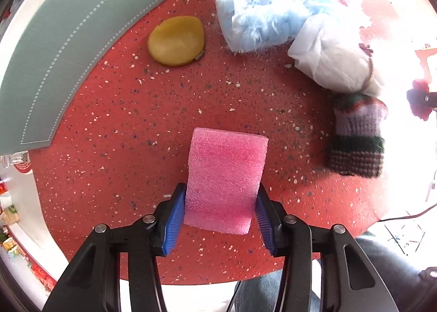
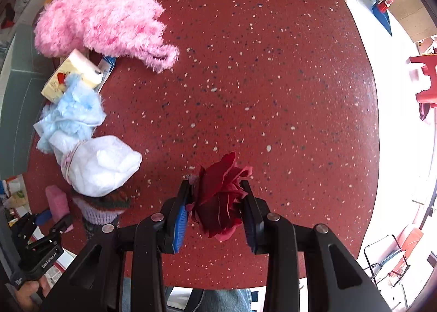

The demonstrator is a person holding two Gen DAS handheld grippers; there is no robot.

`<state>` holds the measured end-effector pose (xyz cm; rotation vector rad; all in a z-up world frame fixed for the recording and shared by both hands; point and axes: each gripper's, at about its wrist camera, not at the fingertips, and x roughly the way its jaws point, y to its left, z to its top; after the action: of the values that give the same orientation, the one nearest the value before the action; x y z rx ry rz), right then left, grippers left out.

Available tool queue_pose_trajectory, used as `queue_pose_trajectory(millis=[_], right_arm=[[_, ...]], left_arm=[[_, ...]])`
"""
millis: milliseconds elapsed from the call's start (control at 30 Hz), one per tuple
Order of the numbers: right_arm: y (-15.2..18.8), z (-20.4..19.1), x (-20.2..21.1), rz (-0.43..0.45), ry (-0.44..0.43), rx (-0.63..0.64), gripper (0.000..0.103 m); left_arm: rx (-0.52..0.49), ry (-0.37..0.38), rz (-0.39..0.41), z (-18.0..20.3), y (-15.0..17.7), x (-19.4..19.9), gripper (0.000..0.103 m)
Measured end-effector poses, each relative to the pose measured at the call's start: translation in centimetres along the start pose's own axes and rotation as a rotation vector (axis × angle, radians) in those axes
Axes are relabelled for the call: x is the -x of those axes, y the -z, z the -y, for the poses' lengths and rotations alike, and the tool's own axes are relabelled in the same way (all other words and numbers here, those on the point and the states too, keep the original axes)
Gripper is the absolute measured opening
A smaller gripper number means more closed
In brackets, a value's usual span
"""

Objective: Organize soft objects
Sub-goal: 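Carry the foam block and rose with both tools over the box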

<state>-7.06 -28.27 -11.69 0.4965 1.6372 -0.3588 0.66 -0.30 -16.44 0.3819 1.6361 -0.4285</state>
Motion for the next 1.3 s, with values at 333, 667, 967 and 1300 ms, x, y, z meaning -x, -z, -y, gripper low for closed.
queue_pose_trajectory(millis=[333,667,967,1300], right_arm=[[6.2,-3.6,2.8,0.013,-0.018,-0.009,0.038],[5.5,-6.5,7.2,0.071,-0.024,0.011,0.038],[2.6,-8.6,8.9,0.097,0.001,0.066,0.038],[0.4,-12.3,10.7,0.153,0.016,0.161,0.038]], left_arm=[[-0.056,0.034,0.071,-1.3,1.7,4.2,0.05],[-0.111,0.056,0.166,-2.2,1.4,8.0,0.05],[-0.103,0.081,0.233,-4.4,0.7,11.1,0.05],[-0.081,0.071,0.291,-6.1,-0.3,11.3,0.05]])
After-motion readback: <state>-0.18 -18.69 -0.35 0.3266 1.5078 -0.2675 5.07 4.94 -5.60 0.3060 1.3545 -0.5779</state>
